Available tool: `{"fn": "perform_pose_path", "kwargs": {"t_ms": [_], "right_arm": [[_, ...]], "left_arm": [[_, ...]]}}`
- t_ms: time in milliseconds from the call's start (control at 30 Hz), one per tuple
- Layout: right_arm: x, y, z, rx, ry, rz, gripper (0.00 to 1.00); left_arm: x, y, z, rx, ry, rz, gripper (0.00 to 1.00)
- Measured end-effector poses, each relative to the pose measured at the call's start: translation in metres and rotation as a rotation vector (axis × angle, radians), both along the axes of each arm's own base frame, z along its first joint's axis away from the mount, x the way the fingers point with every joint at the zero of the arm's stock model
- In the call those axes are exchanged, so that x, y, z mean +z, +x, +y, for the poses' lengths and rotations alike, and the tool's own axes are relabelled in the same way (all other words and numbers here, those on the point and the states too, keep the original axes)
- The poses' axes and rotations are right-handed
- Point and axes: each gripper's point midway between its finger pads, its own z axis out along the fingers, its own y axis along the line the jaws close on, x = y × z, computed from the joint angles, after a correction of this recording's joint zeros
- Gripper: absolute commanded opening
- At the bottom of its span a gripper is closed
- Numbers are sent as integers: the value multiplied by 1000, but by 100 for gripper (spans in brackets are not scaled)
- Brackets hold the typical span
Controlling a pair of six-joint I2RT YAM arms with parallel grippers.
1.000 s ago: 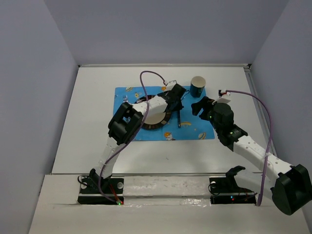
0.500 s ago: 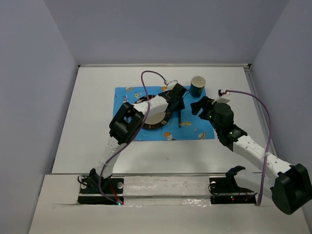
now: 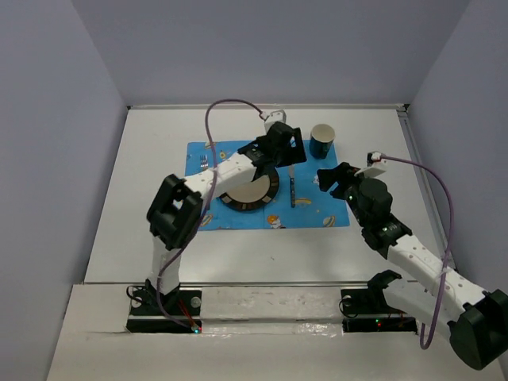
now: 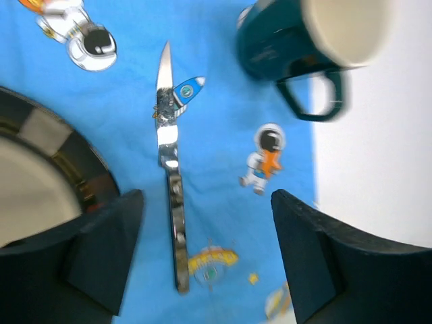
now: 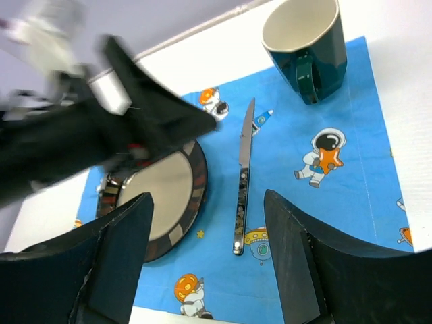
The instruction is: Set the dinner table for one person
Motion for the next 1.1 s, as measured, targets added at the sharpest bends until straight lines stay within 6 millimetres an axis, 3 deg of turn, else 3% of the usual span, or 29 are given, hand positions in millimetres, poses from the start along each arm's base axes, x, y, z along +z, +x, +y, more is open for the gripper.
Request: {"fn": "perform_pose_path", "kwargs": {"t_ms": [67, 200, 300, 333, 367, 500, 567, 600, 667, 767, 867, 933, 1000, 1100], "right_arm": [[7, -7, -4, -3, 20, -31, 70], [30, -15, -7, 4, 63, -101, 59], [47, -22, -7, 20, 87, -152, 19], [52, -24, -7, 27, 98, -162, 8], [55, -25, -6, 31, 103, -166, 6], [82, -36, -10, 41, 126, -207, 6], [105, -46, -15, 42, 138, -247, 13], [124, -53, -19, 41, 153, -287, 18], [163, -72, -31, 33, 175, -381, 44], [213, -102, -57, -18, 195, -524, 68], [250, -127, -84, -90, 220, -636, 72], [255, -128, -91, -129, 211, -649, 73], [246, -117, -91, -150, 184, -614, 73], [217, -88, -78, -154, 116, -506, 73]], "left_arm": [[52, -11, 15, -11, -45, -96, 99], [187, -45, 62, -5, -175, -369, 99], [257, -81, 116, 48, -246, -550, 99], [270, -90, 130, 65, -262, -590, 99], [284, -105, 152, 93, -272, -640, 99], [293, -143, 221, 197, -242, -745, 99], [294, -153, 243, 236, -218, -776, 99], [297, -162, 256, 257, -219, -801, 99], [300, -176, 279, 293, -216, -845, 99], [306, -200, 313, 350, -235, -923, 99], [326, -220, 339, 406, -289, -1005, 99], [332, -224, 346, 428, -298, -1032, 99], [324, -218, 343, 425, -267, -1024, 99], [303, -203, 329, 398, -184, -972, 99]]}}
